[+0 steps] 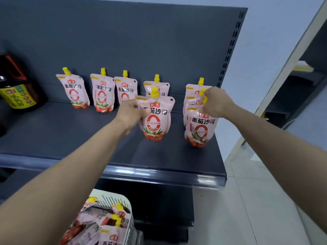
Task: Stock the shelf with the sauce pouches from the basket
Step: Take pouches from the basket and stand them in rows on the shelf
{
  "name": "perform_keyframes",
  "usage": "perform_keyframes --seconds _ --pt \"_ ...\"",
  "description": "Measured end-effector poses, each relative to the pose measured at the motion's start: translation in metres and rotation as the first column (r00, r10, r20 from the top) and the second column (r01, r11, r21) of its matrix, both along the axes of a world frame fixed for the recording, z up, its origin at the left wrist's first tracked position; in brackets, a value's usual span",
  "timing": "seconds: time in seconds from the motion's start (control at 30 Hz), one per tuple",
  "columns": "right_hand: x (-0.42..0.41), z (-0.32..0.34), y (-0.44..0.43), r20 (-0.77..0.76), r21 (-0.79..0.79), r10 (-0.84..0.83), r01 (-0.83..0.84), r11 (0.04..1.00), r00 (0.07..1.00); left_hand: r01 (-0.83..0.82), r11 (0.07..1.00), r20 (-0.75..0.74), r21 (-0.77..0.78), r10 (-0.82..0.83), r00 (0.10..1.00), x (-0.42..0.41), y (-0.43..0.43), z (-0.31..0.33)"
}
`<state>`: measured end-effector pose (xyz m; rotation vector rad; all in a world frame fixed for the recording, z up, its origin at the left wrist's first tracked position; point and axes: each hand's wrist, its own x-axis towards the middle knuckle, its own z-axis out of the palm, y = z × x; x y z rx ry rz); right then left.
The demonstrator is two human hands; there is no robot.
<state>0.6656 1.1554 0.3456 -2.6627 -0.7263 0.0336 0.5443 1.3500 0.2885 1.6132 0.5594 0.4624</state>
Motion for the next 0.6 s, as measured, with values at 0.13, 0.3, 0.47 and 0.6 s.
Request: perform_keyframes --seconds 0.13,0.3,0.47,0.6 --pt "0.014 -0.01 -0.001 -0.031 -0.027 0.028 -0.029 0.999 0.999 -0.025 1.0 -0.029 -0.004 0.025 0.999 0.015 -0.005 -0.005" --pt "0.024 -0.014 0.001 -0.048 -0.033 0.055 -0.057 0.998 0.997 -0.03 0.999 -0.046 -0.015 0.03 0.999 0.028 -0.006 -0.011" --pt "0.03 -0.011 0.002 -0.079 -0.078 0.089 -0.095 0.992 0.993 -0.033 0.999 -0.057 0.0 0.033 0.998 0.036 -0.004 -0.017" --pt "0.034 -0.009 0.002 -0.081 -0.049 0.096 -0.1 0.994 0.992 -0.035 0.999 -0.072 -0.009 0.034 0.997 0.041 0.003 -0.022"
